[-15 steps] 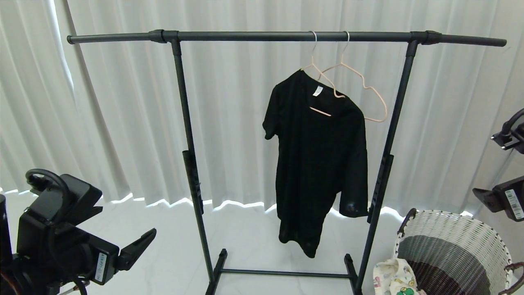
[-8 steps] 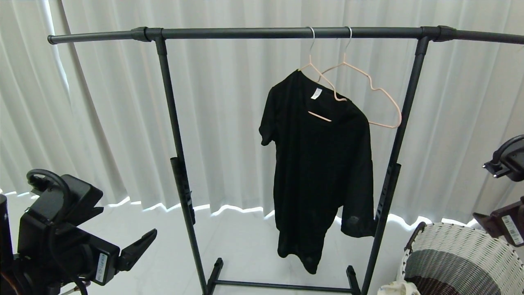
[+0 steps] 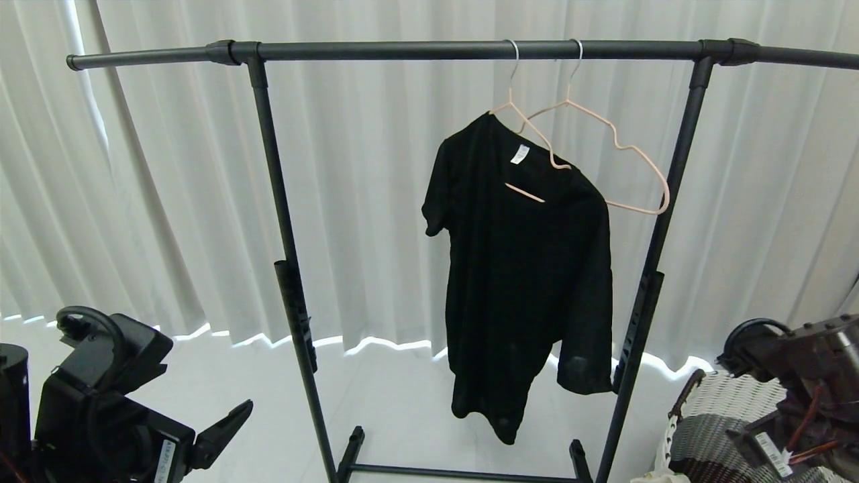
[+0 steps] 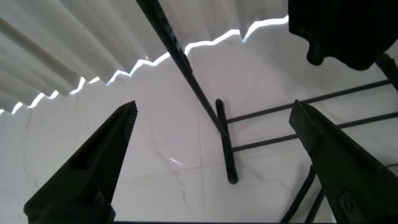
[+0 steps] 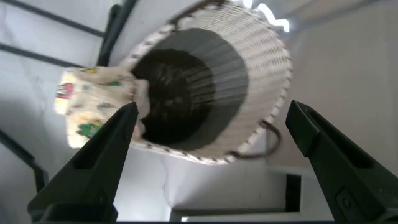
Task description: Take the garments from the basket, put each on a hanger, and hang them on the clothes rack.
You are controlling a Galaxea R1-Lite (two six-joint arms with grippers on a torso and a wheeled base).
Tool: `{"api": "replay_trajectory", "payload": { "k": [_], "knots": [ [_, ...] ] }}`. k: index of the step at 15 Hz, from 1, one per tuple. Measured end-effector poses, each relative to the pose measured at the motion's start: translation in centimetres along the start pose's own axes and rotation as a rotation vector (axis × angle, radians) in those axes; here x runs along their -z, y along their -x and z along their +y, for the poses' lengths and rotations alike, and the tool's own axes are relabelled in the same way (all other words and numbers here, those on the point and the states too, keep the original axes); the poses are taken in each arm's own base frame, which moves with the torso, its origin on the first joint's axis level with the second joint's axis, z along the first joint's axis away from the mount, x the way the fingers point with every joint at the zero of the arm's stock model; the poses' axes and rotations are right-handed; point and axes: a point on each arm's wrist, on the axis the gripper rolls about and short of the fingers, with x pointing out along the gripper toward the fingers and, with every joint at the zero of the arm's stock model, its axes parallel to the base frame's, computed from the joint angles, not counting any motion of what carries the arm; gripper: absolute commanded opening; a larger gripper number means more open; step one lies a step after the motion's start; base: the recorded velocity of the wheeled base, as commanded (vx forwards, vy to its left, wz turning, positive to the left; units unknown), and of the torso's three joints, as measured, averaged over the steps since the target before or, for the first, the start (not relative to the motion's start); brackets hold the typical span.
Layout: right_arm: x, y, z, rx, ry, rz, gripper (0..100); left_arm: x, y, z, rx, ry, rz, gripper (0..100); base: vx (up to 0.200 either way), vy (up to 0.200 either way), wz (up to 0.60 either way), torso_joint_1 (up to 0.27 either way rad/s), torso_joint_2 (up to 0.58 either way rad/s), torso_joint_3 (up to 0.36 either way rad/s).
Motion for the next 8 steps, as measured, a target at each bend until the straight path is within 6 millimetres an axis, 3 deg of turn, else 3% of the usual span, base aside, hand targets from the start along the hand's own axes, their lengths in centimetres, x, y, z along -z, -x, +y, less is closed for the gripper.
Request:
{"api": "replay_trajectory", "payload": {
  "k": [8],
  "knots": [
    [1.9, -7.8, 6.9, -0.042, 0.153, 0.165, 100, 0.4, 0.1, -0.1, -0.002, -0.001, 0.010, 100, 0.000, 0.000, 0.00, 0.000, 0.00, 0.000]
  ]
}}
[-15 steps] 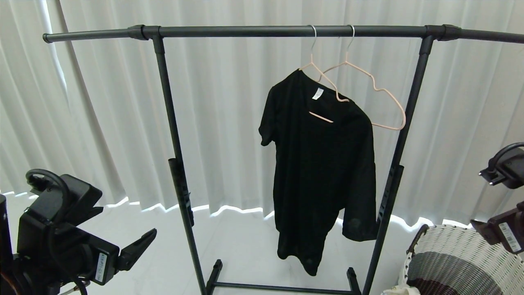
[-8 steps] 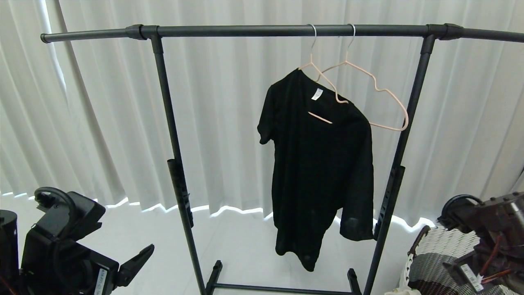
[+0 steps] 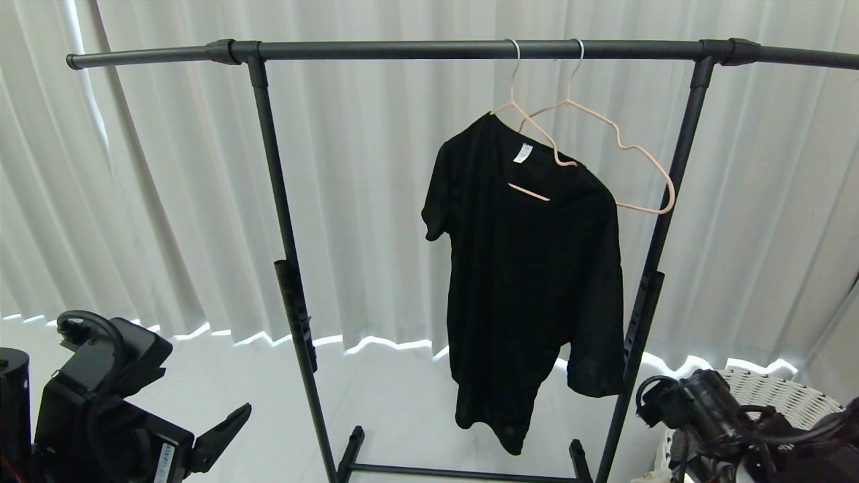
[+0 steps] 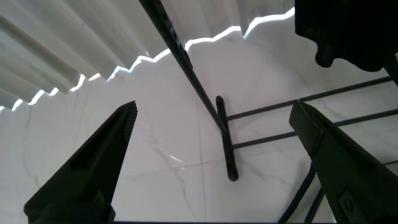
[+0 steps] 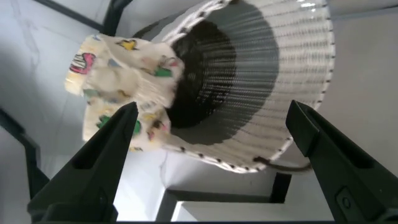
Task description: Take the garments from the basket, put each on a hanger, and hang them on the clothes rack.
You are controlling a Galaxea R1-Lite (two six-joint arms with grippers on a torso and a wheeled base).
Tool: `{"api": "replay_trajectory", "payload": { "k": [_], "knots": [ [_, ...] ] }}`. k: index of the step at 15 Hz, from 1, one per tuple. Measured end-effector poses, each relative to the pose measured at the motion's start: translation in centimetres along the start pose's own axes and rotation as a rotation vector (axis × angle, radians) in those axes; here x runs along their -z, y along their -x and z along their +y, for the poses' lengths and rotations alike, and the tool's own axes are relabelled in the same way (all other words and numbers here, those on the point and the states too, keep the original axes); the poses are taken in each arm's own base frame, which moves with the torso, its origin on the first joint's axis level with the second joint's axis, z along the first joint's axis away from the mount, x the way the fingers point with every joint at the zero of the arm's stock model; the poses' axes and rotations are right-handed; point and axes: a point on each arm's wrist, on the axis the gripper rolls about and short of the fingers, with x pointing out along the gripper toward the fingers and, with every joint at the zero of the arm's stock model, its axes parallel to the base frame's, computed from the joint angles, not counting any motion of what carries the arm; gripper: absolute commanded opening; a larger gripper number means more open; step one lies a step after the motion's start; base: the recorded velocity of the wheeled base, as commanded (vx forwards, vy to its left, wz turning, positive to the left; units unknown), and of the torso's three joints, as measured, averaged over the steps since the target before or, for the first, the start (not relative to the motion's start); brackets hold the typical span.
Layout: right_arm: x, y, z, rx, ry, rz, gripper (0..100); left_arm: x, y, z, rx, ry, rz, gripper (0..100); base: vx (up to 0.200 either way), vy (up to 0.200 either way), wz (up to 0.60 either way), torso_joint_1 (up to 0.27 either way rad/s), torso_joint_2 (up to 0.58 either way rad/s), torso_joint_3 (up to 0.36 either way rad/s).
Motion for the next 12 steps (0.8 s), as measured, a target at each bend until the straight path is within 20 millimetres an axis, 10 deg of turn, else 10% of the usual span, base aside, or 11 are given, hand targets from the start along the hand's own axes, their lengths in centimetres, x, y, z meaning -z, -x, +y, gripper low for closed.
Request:
{"api": "replay_trajectory", "payload": {
  "k": [11, 12],
  "knots": [
    [0.2, -5.7, 2.6, 0.075, 0.019, 0.117, 100, 2.1, 0.5, -0.6, 0.015, -0.011, 0.042, 100, 0.000, 0.000, 0.00, 0.000, 0.00, 0.000],
    [0.2, -6.0, 2.6, 0.095, 0.012, 0.124, 0, 2.2, 0.6, -0.6, 0.013, -0.010, 0.038, 100, 0.000, 0.000, 0.00, 0.000, 0.00, 0.000]
  ]
}}
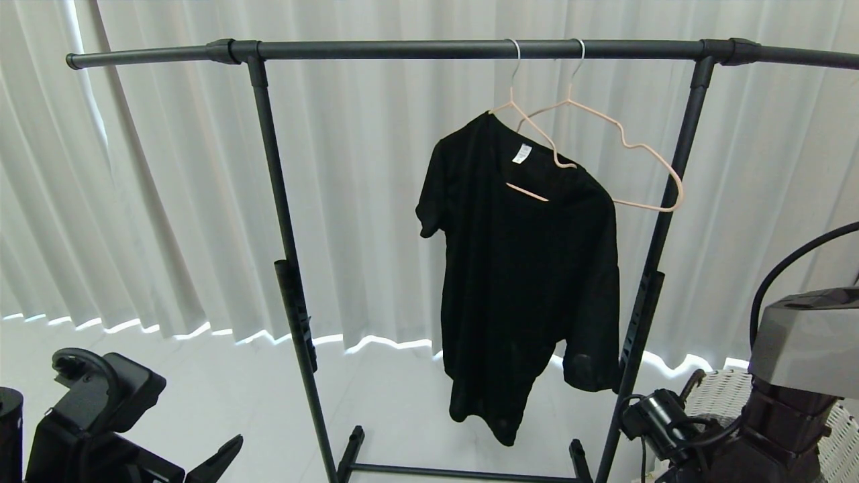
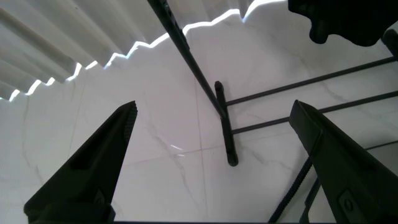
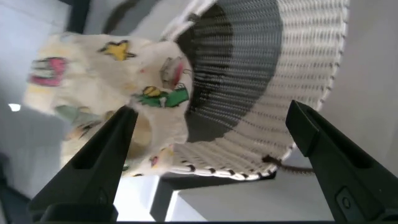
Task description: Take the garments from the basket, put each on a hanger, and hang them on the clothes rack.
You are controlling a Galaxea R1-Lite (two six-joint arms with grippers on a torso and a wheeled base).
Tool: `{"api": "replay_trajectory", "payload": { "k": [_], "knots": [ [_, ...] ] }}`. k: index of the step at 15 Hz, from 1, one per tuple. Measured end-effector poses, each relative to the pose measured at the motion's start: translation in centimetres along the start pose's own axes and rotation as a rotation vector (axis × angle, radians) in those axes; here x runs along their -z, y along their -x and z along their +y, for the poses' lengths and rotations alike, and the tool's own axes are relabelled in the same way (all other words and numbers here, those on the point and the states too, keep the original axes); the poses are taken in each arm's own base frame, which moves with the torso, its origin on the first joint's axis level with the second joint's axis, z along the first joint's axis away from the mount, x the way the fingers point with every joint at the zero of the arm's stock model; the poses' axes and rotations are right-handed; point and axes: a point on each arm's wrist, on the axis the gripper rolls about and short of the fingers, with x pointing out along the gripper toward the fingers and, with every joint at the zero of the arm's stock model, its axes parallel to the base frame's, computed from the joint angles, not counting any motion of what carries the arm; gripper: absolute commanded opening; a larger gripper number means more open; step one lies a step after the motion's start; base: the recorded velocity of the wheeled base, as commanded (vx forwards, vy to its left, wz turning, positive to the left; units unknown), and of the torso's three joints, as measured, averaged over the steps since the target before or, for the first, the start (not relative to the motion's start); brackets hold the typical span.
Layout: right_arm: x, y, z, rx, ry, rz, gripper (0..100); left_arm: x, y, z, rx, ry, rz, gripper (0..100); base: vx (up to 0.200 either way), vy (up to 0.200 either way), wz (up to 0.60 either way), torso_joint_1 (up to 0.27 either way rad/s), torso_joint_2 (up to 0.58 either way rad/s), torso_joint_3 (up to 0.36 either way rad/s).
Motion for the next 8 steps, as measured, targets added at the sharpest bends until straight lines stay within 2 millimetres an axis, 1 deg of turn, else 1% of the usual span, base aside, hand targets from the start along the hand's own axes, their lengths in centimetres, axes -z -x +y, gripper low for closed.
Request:
{"api": "replay_trajectory", "payload": {
  "k": [5, 6, 8],
  "knots": [
    [0.0, -0.4, 0.2, 0.019, -0.028, 0.012, 0, 0.4, 0.3, 0.0, -0.004, 0.003, -0.006, 100, 0.000, 0.000, 0.00, 0.000, 0.00, 0.000],
    [0.0, -0.2, 0.1, 0.022, -0.030, 0.007, 0, 0.6, 0.4, -0.1, -0.002, 0.004, -0.004, 100, 0.000, 0.000, 0.00, 0.000, 0.00, 0.000],
    [0.0, 1.1, -0.4, 0.019, -0.021, -0.008, 0, 0.8, 0.7, -0.1, -0.002, 0.003, -0.016, 100, 0.000, 0.000, 0.00, 0.000, 0.00, 0.000]
  ]
}}
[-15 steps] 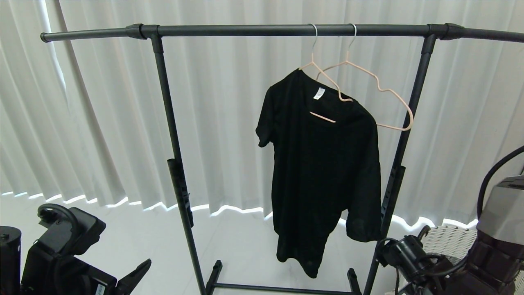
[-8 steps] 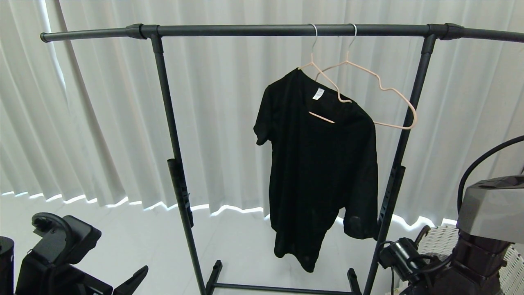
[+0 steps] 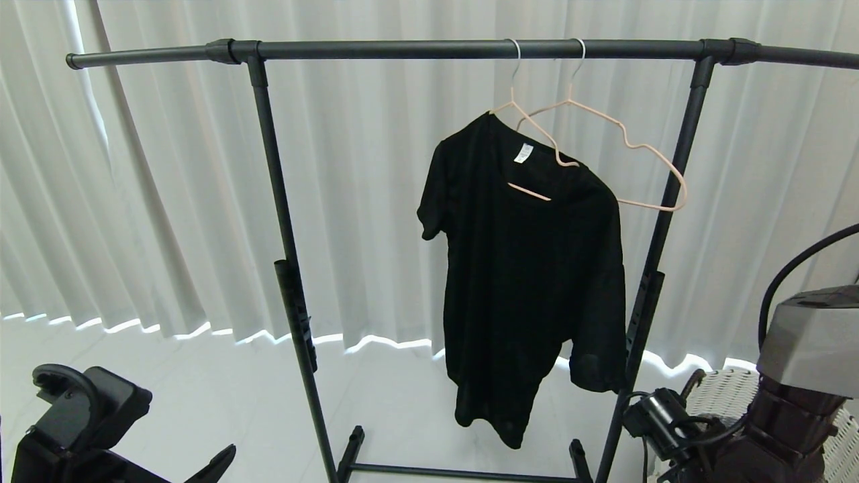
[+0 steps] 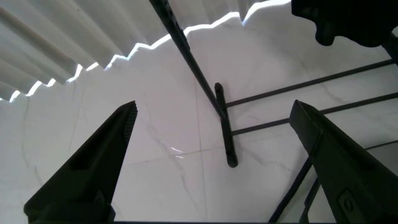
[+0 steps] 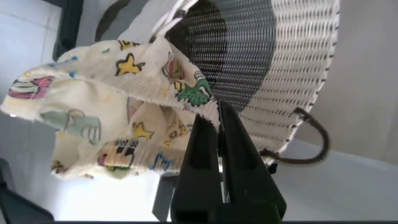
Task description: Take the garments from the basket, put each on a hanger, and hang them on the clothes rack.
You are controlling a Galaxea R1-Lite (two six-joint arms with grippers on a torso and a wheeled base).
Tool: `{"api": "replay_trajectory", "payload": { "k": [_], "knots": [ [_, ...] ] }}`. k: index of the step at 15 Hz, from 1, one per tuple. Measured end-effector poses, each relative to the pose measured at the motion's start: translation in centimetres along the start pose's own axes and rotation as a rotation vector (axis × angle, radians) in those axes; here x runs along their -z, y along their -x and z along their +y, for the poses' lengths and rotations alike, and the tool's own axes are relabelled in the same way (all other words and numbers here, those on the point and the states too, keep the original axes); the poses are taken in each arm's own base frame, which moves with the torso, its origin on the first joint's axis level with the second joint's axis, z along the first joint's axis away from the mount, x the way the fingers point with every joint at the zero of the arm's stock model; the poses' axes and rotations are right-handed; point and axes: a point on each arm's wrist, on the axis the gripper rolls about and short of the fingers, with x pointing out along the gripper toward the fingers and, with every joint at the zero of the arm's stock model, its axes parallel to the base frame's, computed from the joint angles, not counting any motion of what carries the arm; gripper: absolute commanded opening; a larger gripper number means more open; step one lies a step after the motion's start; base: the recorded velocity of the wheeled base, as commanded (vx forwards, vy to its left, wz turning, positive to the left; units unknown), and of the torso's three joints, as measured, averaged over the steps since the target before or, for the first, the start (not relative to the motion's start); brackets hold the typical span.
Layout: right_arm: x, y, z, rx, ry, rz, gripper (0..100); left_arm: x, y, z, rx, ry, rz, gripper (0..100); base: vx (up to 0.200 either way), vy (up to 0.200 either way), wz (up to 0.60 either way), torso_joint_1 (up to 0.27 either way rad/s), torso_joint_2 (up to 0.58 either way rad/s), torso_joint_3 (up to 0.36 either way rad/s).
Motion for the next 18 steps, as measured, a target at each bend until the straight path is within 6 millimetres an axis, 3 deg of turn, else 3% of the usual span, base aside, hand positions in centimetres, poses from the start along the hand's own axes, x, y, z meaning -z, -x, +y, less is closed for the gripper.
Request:
{"api": "replay_trajectory", "payload": {
  "k": [3, 7, 11, 15, 18],
  "knots": [
    [-0.6, 3.1, -1.1, -0.015, 0.029, -0.036, 0, 0.1, 0.5, 0.0, -0.006, 0.001, -0.025, 100, 0.000, 0.000, 0.00, 0.000, 0.00, 0.000],
    [-3.3, 9.7, -3.2, -0.059, 0.014, -0.151, 0, -0.3, 1.0, 0.1, -0.003, -0.005, -0.067, 100, 0.000, 0.000, 0.00, 0.000, 0.00, 0.000],
    [-5.9, 15.8, -5.4, -0.125, -0.066, -0.240, 0, -0.9, 1.4, -0.2, 0.026, -0.022, -0.117, 100, -0.200, 0.000, 0.00, 0.004, 0.00, -0.002],
    [-7.9, 19.3, -7.2, -0.184, -0.115, -0.297, 0, -1.0, 2.0, -0.5, 0.061, -0.041, -0.157, 100, -0.200, 0.000, 0.00, -0.001, 0.00, 0.005],
    [-9.5, 21.0, -7.6, -0.280, -0.131, -0.341, 0, -1.1, 2.1, -0.6, 0.088, -0.042, -0.171, 100, 0.000, 0.000, 0.00, 0.000, 0.00, 0.000]
  ]
}}
